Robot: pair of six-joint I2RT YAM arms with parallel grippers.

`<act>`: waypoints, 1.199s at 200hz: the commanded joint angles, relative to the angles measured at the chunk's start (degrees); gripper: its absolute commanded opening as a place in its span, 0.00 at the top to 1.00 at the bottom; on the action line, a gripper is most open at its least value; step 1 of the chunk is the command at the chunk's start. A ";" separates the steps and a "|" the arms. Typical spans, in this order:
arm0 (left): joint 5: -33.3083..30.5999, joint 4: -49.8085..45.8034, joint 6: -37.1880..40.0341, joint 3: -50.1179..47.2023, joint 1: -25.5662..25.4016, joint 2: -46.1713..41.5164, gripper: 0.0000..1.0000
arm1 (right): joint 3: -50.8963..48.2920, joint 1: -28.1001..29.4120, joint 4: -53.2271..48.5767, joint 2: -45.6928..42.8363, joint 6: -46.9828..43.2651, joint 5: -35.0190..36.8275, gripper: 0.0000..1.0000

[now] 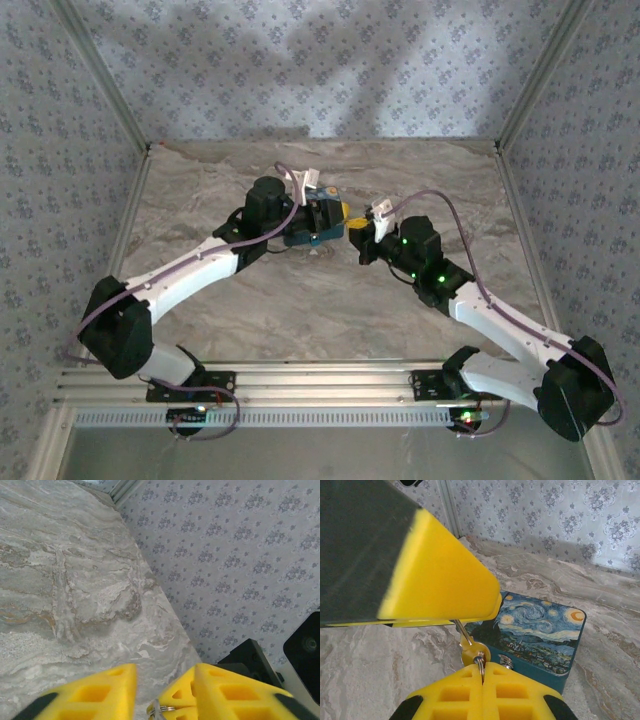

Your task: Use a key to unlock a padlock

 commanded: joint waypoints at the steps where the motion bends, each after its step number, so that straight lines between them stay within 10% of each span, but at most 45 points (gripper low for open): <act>1: 1.16 2.26 0.16 1.98 -0.53 0.31 0.75 | 0.58 0.47 1.82 -0.09 1.08 -0.28 1.00; 71: 0.34 0.62 1.55 2.15 -0.53 -0.10 1.00 | 1.07 0.25 1.32 0.16 2.60 -1.73 1.00; 174: -1.08 -5.32 9.45 0.19 1.95 -7.55 1.00 | -2.26 -19.72 6.97 -0.09 19.76 -35.87 0.49; 240: 5.20 -5.06 11.48 0.85 2.71 -8.32 1.00 | 0.02 -17.03 15.07 5.51 24.48 -44.33 0.38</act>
